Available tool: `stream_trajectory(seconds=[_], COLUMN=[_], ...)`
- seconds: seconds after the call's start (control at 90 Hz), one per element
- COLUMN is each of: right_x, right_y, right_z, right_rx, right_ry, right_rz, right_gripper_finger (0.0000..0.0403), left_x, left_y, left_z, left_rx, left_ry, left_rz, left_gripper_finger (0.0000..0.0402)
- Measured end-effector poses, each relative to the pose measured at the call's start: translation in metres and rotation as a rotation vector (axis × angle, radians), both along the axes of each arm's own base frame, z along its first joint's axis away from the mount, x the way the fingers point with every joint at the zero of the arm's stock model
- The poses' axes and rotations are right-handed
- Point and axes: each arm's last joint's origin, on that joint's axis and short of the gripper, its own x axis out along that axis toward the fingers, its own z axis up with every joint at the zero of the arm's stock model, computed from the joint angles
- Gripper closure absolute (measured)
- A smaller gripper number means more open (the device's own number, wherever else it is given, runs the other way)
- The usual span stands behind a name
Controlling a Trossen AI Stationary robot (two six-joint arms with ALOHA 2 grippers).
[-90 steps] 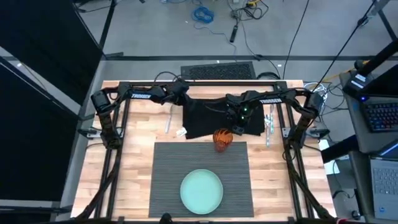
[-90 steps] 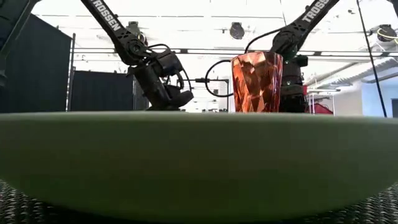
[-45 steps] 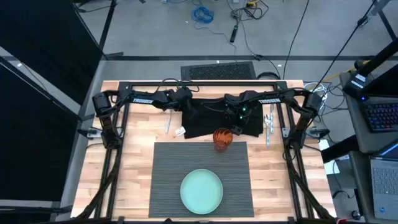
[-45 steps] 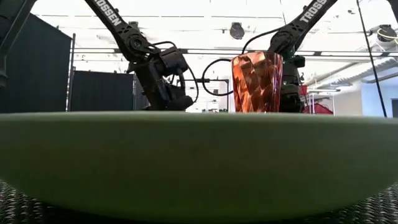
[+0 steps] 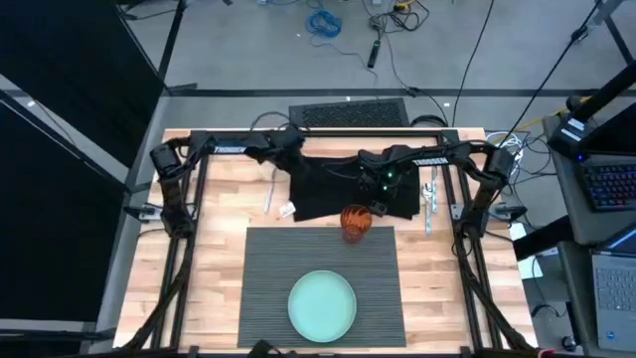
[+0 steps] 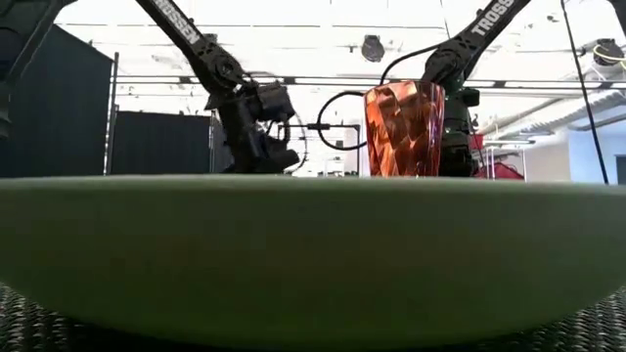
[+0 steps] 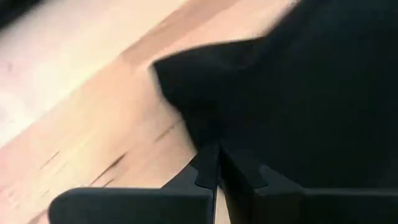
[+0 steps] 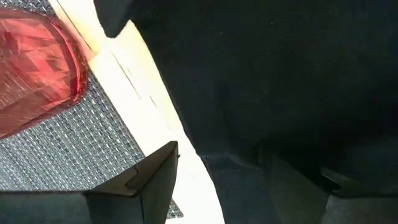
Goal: Set table place
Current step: Fold the black napkin
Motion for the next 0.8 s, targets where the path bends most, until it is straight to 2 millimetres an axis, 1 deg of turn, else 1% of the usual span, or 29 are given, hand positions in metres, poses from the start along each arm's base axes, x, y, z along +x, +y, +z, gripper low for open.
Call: stream_trajectory(seconds=[0.089, 0.278, 0.444, 0.589, 0.711, 0.8], right_x=[0.0012, 0.0027, 0.0044, 0.0066, 0.0076, 0.0075], right_y=[0.0016, 0.0015, 0.0034, 0.0070, 0.0079, 0.0077], right_z=[0.0000, 0.0000, 0.0000, 0.0001, 0.0001, 0.0001], right_rx=[-0.002, 0.000, -0.003, -0.011, -0.011, -0.010], right_ry=[-0.004, -0.020, -0.023, -0.027, -0.032, -0.032], right_rz=[0.005, 0.002, -0.004, 0.011, 0.012, 0.011], right_gripper_finger=[0.0188, 0.0188, 0.0188, 0.0188, 0.0188, 0.0188], left_x=[-0.0048, -0.0053, -0.0066, -0.0084, -0.0071, -0.0047], left_y=[0.0041, 0.0040, 0.0061, 0.0089, 0.0079, 0.0071], left_z=[-0.0011, -0.0012, -0.0012, -0.0011, -0.0009, -0.0002], left_rx=[-0.019, -0.024, 0.046, 0.051, 0.018, -0.032], left_ry=[0.011, 0.014, 0.061, 0.062, 0.033, -0.022], left_rz=[0.010, -0.008, 0.027, 0.039, 0.041, 0.016], left_gripper_finger=[0.0402, 0.0402, 0.0402, 0.0402, 0.0402, 0.0402])
